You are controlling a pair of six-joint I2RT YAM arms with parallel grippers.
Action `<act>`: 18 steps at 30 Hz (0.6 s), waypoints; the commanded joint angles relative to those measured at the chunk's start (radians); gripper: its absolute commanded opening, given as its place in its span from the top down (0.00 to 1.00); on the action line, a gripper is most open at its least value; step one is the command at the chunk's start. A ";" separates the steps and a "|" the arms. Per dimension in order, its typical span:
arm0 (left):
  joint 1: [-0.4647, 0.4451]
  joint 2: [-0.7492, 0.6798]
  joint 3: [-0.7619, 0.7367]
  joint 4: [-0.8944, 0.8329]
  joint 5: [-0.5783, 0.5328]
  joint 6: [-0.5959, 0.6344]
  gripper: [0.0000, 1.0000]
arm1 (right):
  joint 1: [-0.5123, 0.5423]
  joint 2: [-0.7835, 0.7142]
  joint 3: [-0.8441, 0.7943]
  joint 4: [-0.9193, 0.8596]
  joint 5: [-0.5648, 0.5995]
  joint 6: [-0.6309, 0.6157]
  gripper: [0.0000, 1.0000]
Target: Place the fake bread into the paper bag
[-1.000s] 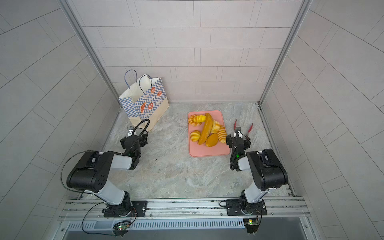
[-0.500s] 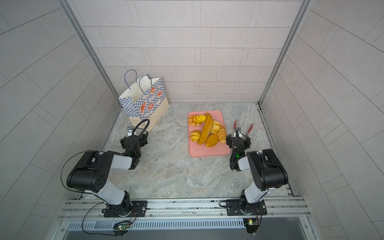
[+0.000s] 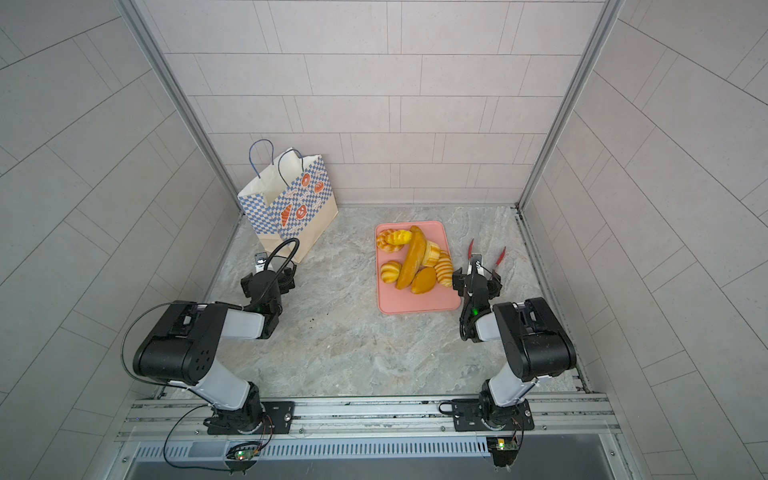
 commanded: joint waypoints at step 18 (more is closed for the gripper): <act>-0.001 -0.165 -0.040 -0.055 -0.068 -0.012 0.00 | -0.003 -0.156 -0.075 0.023 0.040 -0.004 0.01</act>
